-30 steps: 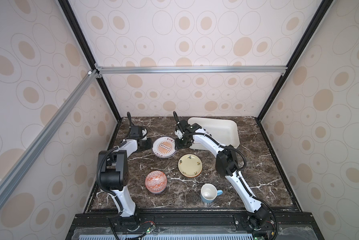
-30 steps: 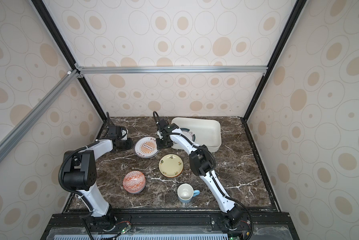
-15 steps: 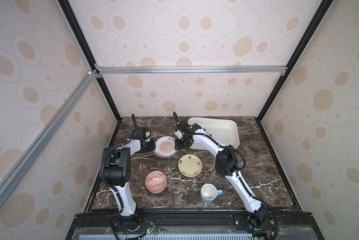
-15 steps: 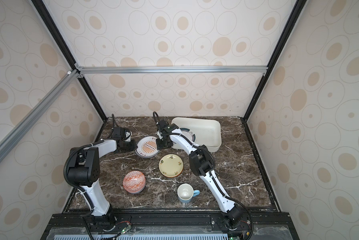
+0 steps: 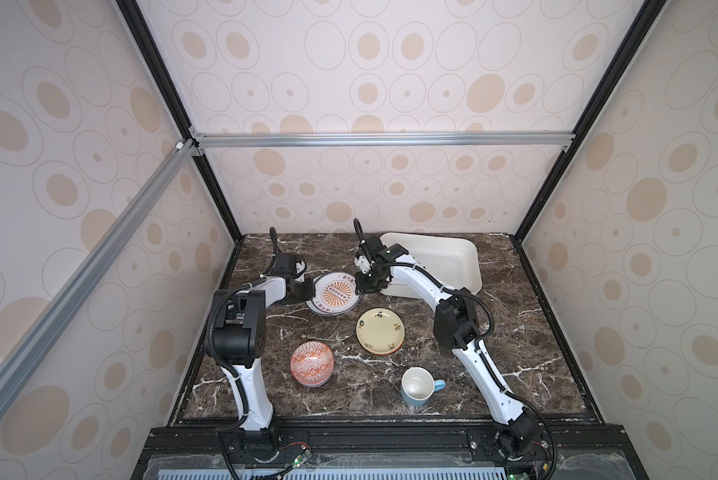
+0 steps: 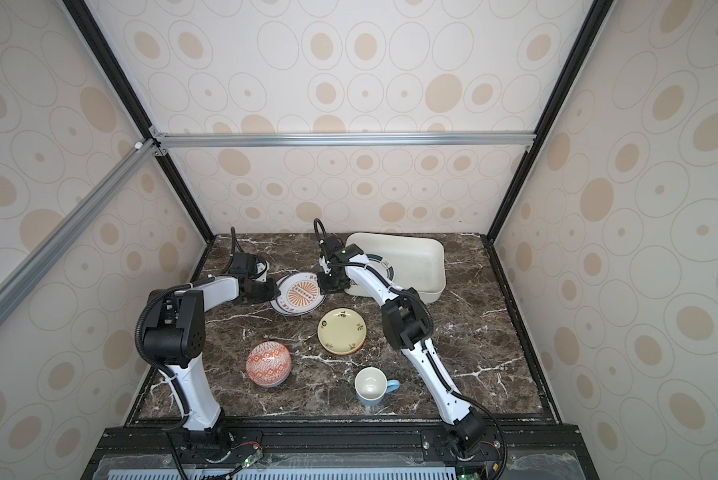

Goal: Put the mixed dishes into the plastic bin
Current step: 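Grip the sunburst plate rim with the right gripper while the left steadies the stack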

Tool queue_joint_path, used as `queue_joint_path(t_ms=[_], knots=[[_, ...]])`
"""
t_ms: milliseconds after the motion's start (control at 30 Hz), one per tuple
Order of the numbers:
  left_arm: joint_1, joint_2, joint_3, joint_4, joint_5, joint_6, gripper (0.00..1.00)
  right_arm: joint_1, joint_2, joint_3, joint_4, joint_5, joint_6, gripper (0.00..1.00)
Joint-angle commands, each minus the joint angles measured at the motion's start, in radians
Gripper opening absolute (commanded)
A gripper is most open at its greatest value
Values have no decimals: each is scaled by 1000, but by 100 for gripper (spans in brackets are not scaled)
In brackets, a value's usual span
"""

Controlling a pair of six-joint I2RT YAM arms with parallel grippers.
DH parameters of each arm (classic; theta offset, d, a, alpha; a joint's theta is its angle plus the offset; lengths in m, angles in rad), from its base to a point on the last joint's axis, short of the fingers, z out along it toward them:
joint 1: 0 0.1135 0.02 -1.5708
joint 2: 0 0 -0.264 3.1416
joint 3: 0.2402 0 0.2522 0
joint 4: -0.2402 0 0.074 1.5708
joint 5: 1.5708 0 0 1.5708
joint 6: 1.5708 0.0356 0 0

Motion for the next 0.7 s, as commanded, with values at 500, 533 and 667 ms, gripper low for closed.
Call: queue_joint_path(t_ms=[500, 533, 667], knots=[[-56, 42, 18, 1, 84, 5, 15, -28, -18, -85, 74, -154, 75, 5], [-57, 42, 17, 4, 87, 5, 15, -28, -23, -88, 73, -153, 73, 3], [-59, 34, 21, -5, 73, 11, 17, -29, -42, -88, 70, -149, 62, 0]])
